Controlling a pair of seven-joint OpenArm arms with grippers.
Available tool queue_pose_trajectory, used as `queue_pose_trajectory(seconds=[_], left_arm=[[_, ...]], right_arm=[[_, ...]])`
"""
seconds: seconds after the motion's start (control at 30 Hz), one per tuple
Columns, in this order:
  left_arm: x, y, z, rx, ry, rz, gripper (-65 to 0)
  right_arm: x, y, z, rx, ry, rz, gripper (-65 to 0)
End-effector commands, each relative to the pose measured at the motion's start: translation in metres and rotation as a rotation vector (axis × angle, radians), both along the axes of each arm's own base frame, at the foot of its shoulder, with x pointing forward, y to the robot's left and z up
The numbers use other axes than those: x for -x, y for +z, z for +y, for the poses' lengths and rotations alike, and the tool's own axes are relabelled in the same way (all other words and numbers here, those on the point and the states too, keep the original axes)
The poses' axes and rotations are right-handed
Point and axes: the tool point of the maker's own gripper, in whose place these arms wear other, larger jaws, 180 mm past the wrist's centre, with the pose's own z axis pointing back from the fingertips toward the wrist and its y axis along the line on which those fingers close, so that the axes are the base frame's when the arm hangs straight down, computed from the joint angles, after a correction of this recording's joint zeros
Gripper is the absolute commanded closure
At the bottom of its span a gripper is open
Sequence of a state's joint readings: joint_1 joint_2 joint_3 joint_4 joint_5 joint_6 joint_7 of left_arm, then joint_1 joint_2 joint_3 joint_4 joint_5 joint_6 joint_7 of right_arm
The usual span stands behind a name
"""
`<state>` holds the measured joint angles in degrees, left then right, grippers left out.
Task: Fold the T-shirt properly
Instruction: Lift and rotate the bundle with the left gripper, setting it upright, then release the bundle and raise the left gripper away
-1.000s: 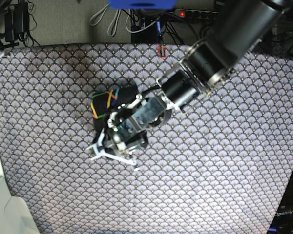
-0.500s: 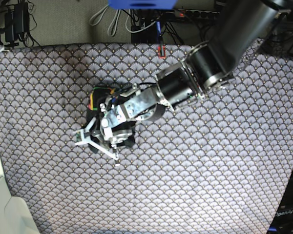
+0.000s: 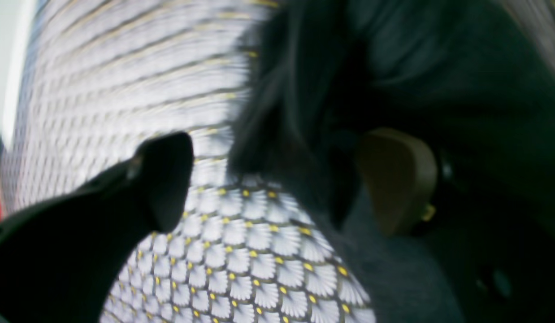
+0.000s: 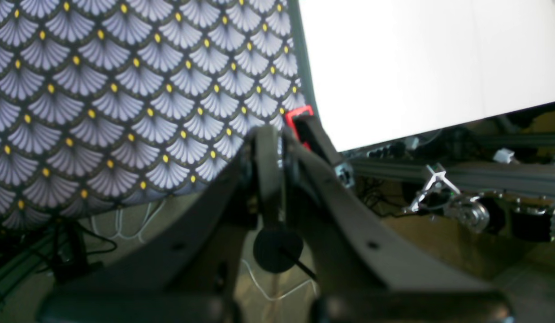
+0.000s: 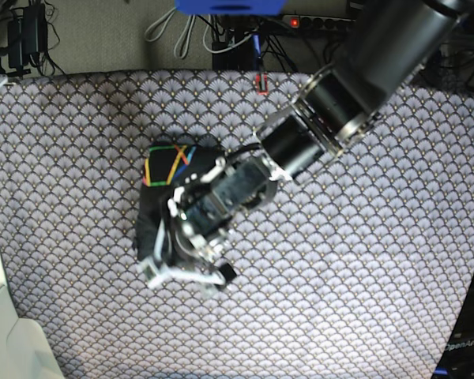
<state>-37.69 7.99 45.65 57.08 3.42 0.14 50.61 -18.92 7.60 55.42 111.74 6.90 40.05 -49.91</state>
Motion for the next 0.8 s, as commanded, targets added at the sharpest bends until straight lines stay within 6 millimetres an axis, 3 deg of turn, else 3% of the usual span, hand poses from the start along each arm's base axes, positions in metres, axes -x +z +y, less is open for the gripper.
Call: queue_pose_trajectory(seconds=[0.0,0.13,0.27,0.37,0.57,0.7,0.77], left_arm=[[-0.017,0.04,-0.012,0.089,0.022,-0.086,-62.5],[-0.018,0.072,-0.004,0.275,0.133,-0.123,-62.5],[-0.01,0.085,0.032,0.36,0.219,-0.138,-62.5],[0.002,0.073,0.088,0.361,0.346,-0.1,-62.5],[0.038,0.034,0.23,0.285,0.627,-0.065,-62.5],[0.075,0.013,0.304,0.207,0.772,-0.048,-62.2],[0.094,0.003,0.33,0.175,0.826,-0.03,-62.0]], right_arm=[[-0.005,0.011,-0.004,0.027,0.012,-0.028,0.0],[-0.011,0.008,0.004,0.016,0.037,-0.026,0.0],[-0.022,0.002,0.018,-0.002,0.091,-0.02,0.0],[-0.034,-0.002,0.035,-0.021,0.15,-0.017,0.0],[-0.07,-0.005,0.104,-0.195,0.336,-0.118,0.0],[-0.097,0.001,0.161,-0.337,0.485,-0.199,0.0],[-0.108,0.003,0.188,-0.378,0.56,-0.215,0.0]])
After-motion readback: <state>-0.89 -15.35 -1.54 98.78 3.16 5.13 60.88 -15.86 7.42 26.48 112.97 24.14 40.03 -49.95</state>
